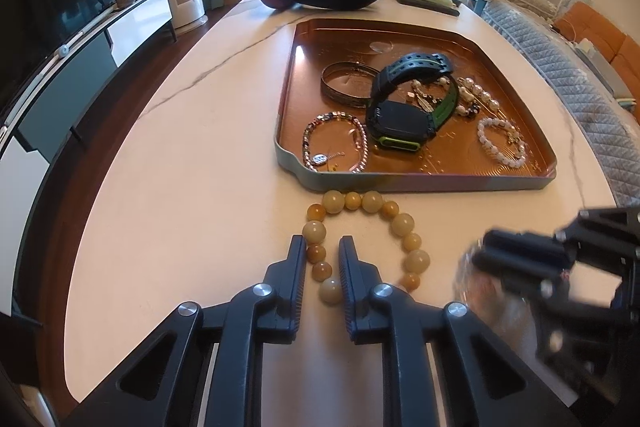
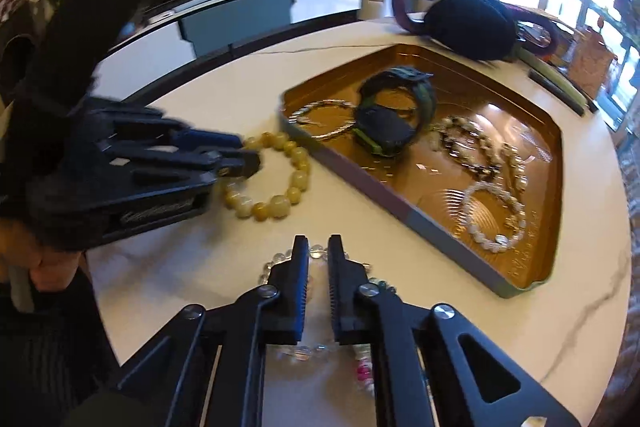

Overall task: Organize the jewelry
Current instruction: 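Grasp the beige bead bracelet with the left tool while the right tool grasps the clear crystal bracelet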

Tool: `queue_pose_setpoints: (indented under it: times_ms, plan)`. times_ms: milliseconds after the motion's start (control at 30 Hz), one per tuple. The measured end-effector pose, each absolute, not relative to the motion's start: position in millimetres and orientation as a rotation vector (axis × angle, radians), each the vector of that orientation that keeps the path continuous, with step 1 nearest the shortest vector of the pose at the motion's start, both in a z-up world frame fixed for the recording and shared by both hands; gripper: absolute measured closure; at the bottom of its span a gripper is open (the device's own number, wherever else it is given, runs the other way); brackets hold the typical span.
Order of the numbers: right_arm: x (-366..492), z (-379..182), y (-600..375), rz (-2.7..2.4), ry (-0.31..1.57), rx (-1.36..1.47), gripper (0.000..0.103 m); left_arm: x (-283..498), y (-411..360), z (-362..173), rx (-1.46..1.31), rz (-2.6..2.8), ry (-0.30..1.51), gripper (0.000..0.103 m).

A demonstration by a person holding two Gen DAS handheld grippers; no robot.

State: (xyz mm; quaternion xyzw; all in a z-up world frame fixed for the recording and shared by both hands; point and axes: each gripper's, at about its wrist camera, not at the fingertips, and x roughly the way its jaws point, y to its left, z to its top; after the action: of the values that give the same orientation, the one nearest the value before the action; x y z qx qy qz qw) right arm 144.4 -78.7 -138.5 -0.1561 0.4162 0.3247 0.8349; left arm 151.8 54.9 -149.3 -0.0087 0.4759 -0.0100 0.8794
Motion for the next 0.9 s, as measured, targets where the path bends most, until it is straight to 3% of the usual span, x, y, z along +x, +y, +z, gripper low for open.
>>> queue_pose_setpoints:
  times_ms: [300, 400, 467, 533, 600, 700, 800, 900]
  plan:
    - [171.4, -131.7, -110.5, 0.6, 0.898, -0.139, 0.098, 133.9, 46.1, -148.2, -0.042, -0.052, 1.005, 0.087]
    - [174.6, -128.2, -116.3, 0.631, 0.914, -0.08, 0.097, 128.7, 45.3, -147.7, -0.061, -0.065, 1.014, 0.083]
    - [173.2, -129.0, -113.9, 0.621, 0.909, -0.087, 0.091, 128.2, 44.9, -147.3, -0.068, -0.063, 1.016, 0.074]
    - [171.8, -131.9, -109.0, 0.609, 0.914, -0.115, 0.073, 130.2, 43.6, -148.1, -0.062, -0.049, 1.016, 0.047]
    - [169.9, -134.4, -104.1, 0.615, 0.912, -0.132, 0.059, 131.8, 44.9, -150.2, -0.06, -0.024, 1.011, 0.036]
    - [169.1, -138.5, -98.6, 0.605, 0.919, -0.162, 0.05, 135.8, 42.6, -153.3, -0.025, 0.007, 0.999, 0.03]
    - [172.6, -145.4, -99.4, 0.586, 0.944, -0.172, 0.048, 141.7, 48.6, -155.5, -0.044, 0.032, 0.984, 0.024]
    - [170.9, -146.3, -95.3, 0.584, 0.921, -0.22, 0.047, 146.4, 50.6, -156.8, -0.039, 0.03, 0.971, 0.024]
